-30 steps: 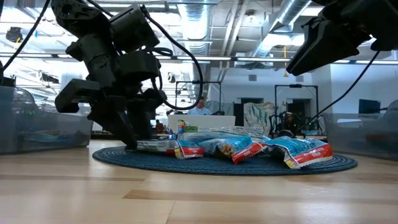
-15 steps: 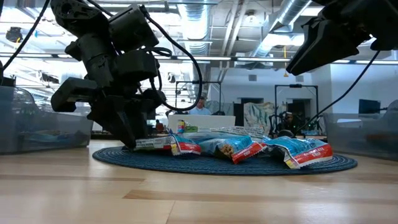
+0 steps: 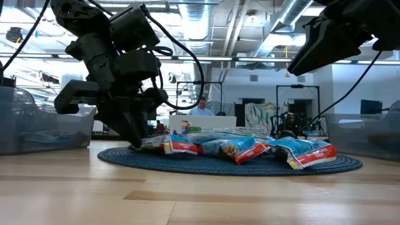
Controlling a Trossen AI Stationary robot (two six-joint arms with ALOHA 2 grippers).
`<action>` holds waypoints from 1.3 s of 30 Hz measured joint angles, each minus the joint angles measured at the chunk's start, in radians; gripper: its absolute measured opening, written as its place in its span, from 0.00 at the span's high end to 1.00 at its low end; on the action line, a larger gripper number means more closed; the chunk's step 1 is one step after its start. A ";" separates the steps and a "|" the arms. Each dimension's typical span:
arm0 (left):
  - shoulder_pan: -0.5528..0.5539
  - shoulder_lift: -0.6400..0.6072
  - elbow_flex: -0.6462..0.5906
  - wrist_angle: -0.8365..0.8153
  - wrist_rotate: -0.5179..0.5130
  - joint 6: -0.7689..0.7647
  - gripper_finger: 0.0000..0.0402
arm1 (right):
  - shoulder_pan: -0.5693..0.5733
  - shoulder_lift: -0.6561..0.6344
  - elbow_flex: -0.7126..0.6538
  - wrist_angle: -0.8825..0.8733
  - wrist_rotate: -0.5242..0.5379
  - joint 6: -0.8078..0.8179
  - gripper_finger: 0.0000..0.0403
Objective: Pick and place Granola Bars by type
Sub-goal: Put the red granola bar into the white bin
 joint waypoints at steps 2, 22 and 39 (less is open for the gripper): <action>0.000 -0.005 0.000 -0.002 -0.004 0.000 0.89 | 0.000 0.000 0.000 0.000 0.000 0.000 0.68; 0.020 -0.151 -0.001 0.159 -0.367 -0.014 0.97 | -0.002 0.000 0.000 0.001 0.000 0.000 0.68; 0.403 -0.150 -0.001 0.482 -0.369 0.042 0.98 | -0.002 0.000 0.000 0.003 0.002 -0.001 0.68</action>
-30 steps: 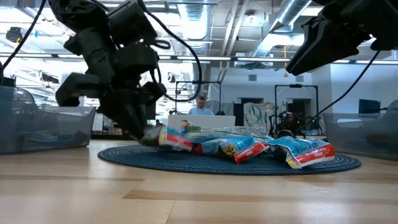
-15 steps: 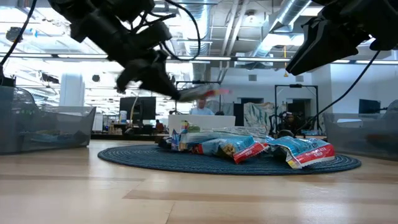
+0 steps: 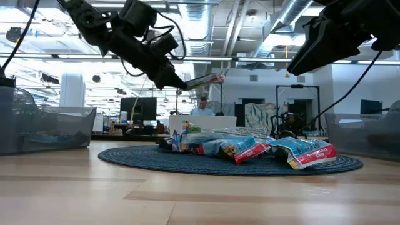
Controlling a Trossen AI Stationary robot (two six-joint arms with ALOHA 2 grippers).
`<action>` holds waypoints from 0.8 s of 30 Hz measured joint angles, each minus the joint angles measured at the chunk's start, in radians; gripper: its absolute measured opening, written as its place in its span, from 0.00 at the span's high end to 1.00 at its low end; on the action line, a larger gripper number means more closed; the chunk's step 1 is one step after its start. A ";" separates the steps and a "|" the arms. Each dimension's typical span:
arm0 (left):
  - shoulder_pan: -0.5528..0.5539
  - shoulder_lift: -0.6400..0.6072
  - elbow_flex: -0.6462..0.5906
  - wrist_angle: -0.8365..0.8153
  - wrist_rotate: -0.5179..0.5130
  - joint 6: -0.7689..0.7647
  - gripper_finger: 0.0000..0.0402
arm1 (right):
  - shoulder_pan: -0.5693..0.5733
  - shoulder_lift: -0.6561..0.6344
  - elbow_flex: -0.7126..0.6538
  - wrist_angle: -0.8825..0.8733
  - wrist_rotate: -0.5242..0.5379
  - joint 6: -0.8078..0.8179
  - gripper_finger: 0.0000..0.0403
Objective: Pick and place Granola Bars by type
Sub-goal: Put the red granola bar into the white bin
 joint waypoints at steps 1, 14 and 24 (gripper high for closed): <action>0.026 0.000 0.000 0.010 0.027 0.000 0.98 | 0.000 0.000 0.000 0.000 0.000 0.000 0.68; 0.204 0.004 0.000 0.067 0.217 -0.127 0.98 | -0.031 0.000 0.000 0.006 0.001 -0.018 0.68; 0.204 0.088 0.047 0.066 0.224 -0.163 0.98 | -0.094 0.000 0.000 0.005 0.001 -0.018 0.68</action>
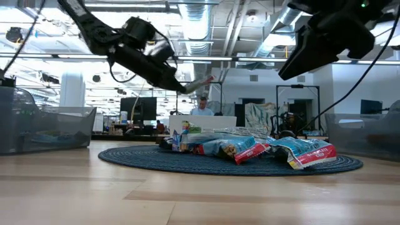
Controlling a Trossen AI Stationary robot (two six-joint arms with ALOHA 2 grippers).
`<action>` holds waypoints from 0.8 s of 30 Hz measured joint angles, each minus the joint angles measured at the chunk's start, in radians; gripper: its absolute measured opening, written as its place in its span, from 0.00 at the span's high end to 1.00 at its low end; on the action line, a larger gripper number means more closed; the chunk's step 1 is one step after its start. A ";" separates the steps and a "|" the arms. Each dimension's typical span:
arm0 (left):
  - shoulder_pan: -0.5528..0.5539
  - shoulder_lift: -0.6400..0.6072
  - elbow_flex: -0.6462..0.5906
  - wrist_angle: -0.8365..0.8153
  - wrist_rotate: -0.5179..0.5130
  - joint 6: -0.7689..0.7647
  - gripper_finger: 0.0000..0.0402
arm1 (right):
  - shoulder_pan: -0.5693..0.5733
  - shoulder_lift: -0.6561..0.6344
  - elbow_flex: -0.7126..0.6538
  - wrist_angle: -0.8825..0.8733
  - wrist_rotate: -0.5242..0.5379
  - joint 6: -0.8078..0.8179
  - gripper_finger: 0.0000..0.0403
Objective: Pick and place Granola Bars by type
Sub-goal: Put the red granola bar into the white bin, then put the orange granola bar into the right black bin
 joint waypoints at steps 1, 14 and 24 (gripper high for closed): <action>0.000 0.027 0.017 -0.007 0.003 0.000 0.98 | -0.004 0.000 0.000 -0.003 0.000 0.000 0.68; 0.000 0.212 0.272 -0.303 -0.024 -0.002 0.95 | -0.009 0.000 -0.068 0.008 -0.001 -0.008 0.68; -0.003 0.207 0.274 -0.353 -0.028 -0.001 0.75 | -0.013 0.000 -0.067 0.028 -0.002 -0.008 0.68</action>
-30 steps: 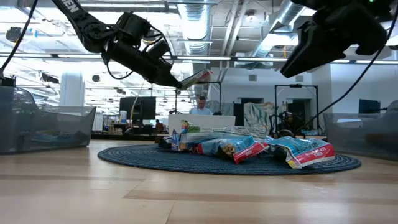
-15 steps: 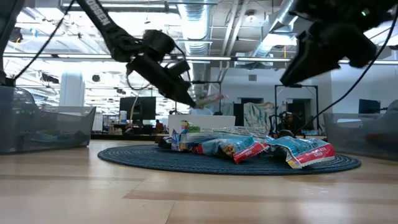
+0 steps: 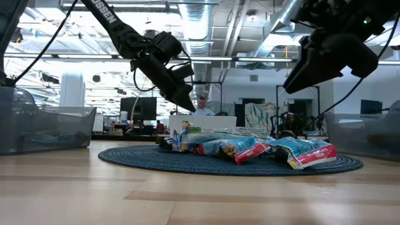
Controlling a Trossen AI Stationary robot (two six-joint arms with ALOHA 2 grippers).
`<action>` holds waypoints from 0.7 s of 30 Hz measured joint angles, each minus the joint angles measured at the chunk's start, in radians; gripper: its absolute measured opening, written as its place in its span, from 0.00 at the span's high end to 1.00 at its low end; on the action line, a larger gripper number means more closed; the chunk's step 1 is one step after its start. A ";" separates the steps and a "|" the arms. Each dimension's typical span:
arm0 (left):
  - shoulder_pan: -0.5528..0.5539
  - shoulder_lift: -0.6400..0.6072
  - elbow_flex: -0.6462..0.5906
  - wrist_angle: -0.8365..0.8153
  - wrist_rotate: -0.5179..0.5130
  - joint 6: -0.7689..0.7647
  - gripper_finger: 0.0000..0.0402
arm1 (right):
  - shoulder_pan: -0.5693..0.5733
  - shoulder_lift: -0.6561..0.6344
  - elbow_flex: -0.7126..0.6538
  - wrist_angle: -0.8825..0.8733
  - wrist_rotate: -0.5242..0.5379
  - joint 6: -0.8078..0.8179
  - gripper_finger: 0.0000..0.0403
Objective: Pick and place Granola Bars by type
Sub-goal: Put the orange granola bar into the right black bin
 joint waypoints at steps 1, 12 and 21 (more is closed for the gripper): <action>0.000 0.000 0.000 0.000 -0.002 0.000 0.72 | -0.001 0.000 0.000 0.001 0.000 0.000 0.68; -0.050 -0.092 -0.001 -0.095 0.087 0.051 0.64 | -0.048 0.000 0.000 0.094 -0.024 -0.109 0.68; -0.187 -0.293 -0.054 -0.380 0.230 0.040 0.67 | -0.084 0.001 -0.104 0.528 -0.430 -0.450 0.68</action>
